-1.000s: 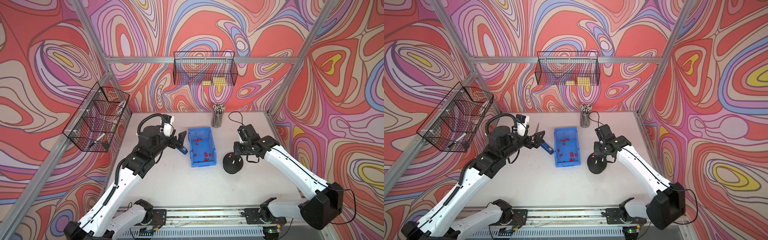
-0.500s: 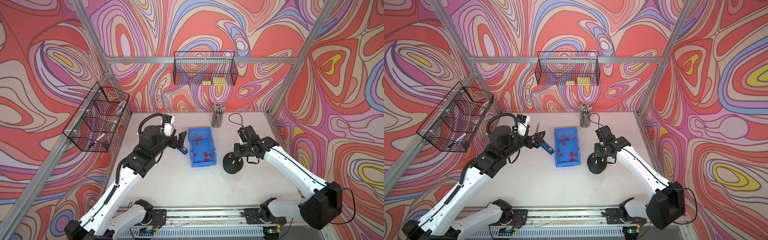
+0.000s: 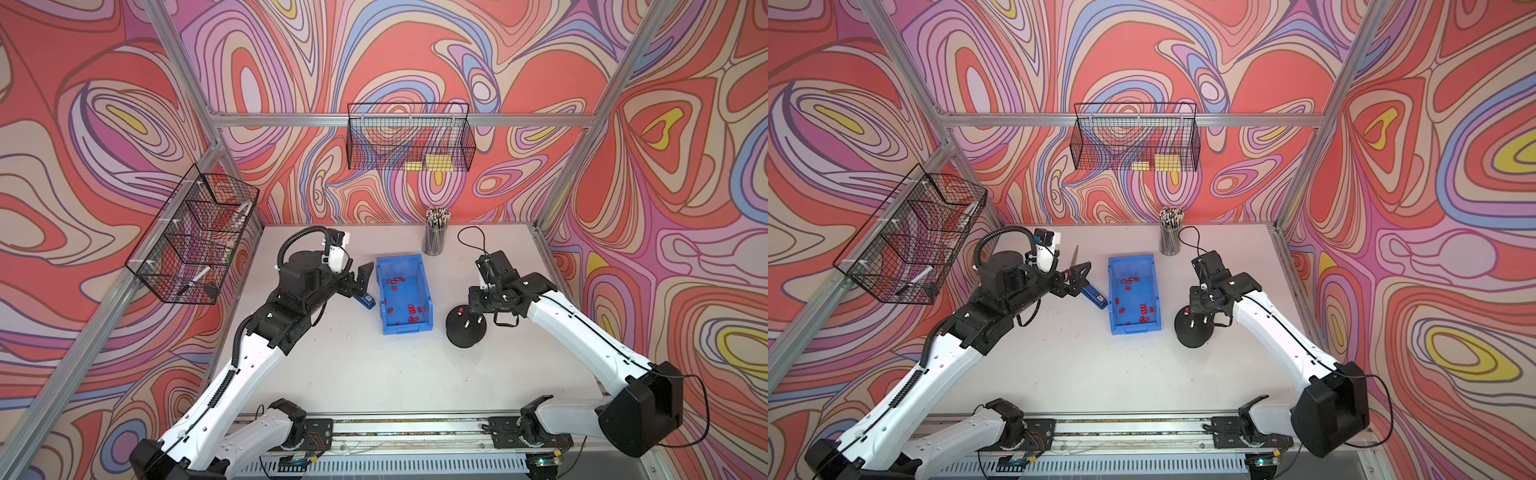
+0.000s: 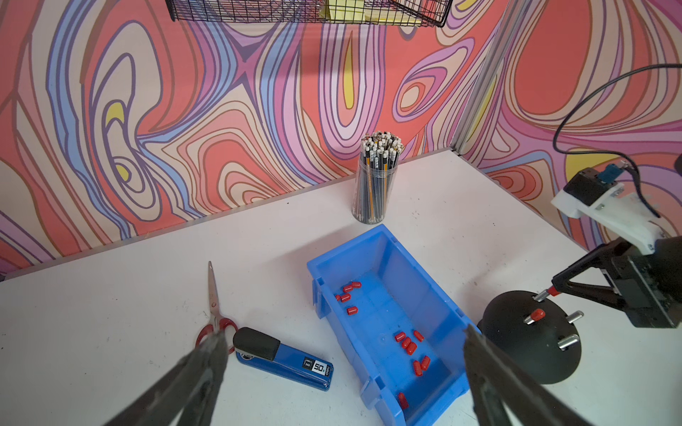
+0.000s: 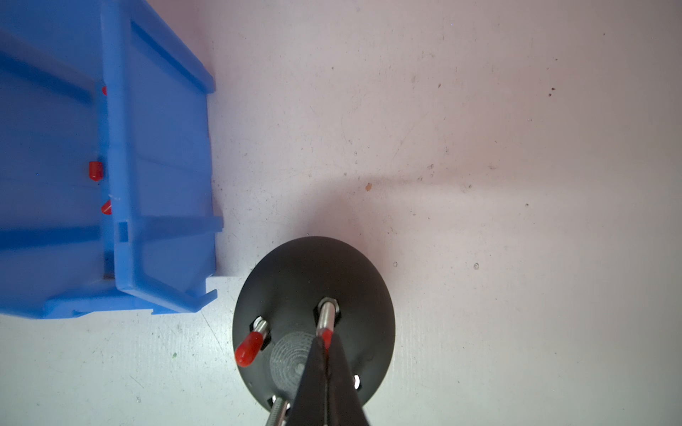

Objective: Cover the protruding screws with screw protection sleeves
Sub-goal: Attach the screw protection sleeve to the screw.

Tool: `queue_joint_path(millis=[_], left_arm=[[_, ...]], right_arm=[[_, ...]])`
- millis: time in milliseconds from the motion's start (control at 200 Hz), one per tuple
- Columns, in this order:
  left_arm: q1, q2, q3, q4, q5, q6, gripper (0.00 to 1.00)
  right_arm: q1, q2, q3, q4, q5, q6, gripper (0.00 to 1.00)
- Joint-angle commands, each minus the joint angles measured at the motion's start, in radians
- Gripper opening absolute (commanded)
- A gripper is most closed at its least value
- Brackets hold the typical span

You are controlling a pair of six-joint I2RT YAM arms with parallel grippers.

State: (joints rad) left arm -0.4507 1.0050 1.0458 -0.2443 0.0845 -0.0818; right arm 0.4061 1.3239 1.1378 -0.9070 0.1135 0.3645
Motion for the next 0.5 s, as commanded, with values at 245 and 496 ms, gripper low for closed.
queue_joint_path(millis=[245, 496], left_arm=[[0.004, -0.002, 0.031, -0.013, -0.001, 0.011, 0.99], [0.004, 0.001, 0.032, -0.013, -0.002, 0.01, 0.99]], right_arm=[[-0.013, 0.016, -0.016, 0.022, -0.02, -0.007, 0.0], [-0.022, 0.012, -0.032, 0.034, -0.046, -0.004, 0.0]])
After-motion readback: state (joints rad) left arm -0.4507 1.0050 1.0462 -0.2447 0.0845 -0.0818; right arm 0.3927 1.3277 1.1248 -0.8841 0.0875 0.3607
